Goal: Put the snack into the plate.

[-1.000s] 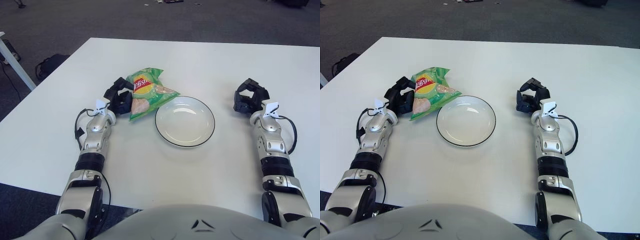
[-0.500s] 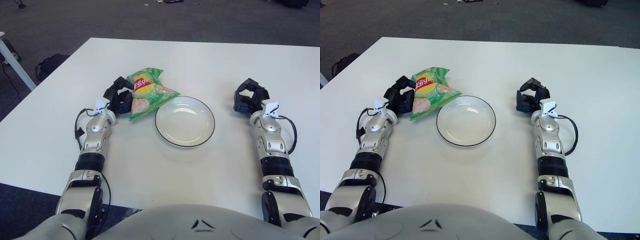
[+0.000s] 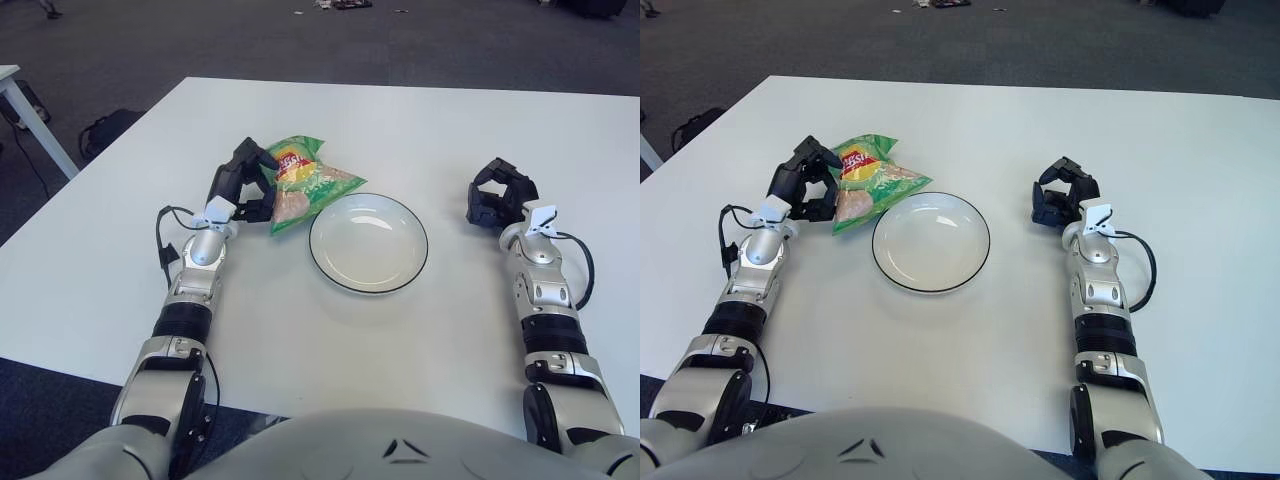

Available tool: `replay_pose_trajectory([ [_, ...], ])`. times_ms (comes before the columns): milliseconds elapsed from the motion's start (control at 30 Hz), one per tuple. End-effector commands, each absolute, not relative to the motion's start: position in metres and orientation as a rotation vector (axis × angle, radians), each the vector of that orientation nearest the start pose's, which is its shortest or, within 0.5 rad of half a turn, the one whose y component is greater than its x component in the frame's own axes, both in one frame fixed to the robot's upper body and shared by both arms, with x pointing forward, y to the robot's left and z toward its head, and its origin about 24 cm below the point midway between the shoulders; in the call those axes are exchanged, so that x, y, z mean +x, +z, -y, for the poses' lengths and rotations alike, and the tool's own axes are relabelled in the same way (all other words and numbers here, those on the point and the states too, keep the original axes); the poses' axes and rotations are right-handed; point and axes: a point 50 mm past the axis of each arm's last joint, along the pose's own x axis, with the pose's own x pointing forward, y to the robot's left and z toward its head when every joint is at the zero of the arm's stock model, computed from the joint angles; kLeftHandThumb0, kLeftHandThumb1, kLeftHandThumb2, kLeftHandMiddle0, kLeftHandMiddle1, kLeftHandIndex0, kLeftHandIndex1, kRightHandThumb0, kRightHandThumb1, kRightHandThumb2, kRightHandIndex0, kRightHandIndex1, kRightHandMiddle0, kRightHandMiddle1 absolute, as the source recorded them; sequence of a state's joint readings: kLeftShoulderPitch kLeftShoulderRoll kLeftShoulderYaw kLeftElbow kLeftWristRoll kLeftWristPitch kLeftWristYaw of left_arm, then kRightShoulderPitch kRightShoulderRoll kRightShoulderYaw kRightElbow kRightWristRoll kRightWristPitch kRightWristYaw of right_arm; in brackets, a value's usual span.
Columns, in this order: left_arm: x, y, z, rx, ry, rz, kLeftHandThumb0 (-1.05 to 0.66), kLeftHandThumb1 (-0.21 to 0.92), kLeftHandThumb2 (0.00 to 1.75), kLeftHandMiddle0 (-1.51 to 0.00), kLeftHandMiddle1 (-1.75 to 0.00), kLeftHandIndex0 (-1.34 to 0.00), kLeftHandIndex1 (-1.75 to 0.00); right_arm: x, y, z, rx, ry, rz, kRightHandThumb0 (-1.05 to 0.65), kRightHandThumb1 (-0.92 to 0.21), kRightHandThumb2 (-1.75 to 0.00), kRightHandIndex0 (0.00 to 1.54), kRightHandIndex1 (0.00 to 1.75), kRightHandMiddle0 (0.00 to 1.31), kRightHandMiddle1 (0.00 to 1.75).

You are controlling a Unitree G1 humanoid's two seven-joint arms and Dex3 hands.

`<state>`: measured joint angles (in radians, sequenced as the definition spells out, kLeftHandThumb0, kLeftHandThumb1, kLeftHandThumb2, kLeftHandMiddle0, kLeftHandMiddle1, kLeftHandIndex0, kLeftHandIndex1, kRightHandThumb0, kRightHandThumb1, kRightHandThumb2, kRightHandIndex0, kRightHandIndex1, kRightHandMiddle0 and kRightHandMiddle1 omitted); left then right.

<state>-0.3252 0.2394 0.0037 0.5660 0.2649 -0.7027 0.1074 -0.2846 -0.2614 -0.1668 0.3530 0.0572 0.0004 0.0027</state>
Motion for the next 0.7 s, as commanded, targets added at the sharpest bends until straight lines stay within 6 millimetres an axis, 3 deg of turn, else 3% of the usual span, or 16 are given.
replay_pose_trajectory([
  [0,0.27,0.015,-0.187,0.553,-0.07,0.277,-0.43,0.49,1.1,-0.84,-1.75,-0.47,-1.75,0.288,0.02,0.236,-0.151,-0.157,-0.214,-0.49,-0.3,-1.33,1.32,1.75,0.63,1.75],
  [300,0.27,0.016,-0.19,0.627,-0.025,0.31,-0.41,0.56,1.02,-0.77,-1.75,-0.43,-1.75,0.288,0.02,0.236,-0.149,-0.158,-0.222,-0.49,-0.31,-1.33,1.32,1.75,0.62,1.75],
  [667,0.27,0.03,-0.197,0.719,0.037,0.428,-0.4,0.58,0.98,-0.75,-1.75,-0.41,-1.75,0.288,0.02,0.237,-0.153,-0.155,-0.217,-0.48,-0.31,-1.33,1.32,1.75,0.62,1.75],
])
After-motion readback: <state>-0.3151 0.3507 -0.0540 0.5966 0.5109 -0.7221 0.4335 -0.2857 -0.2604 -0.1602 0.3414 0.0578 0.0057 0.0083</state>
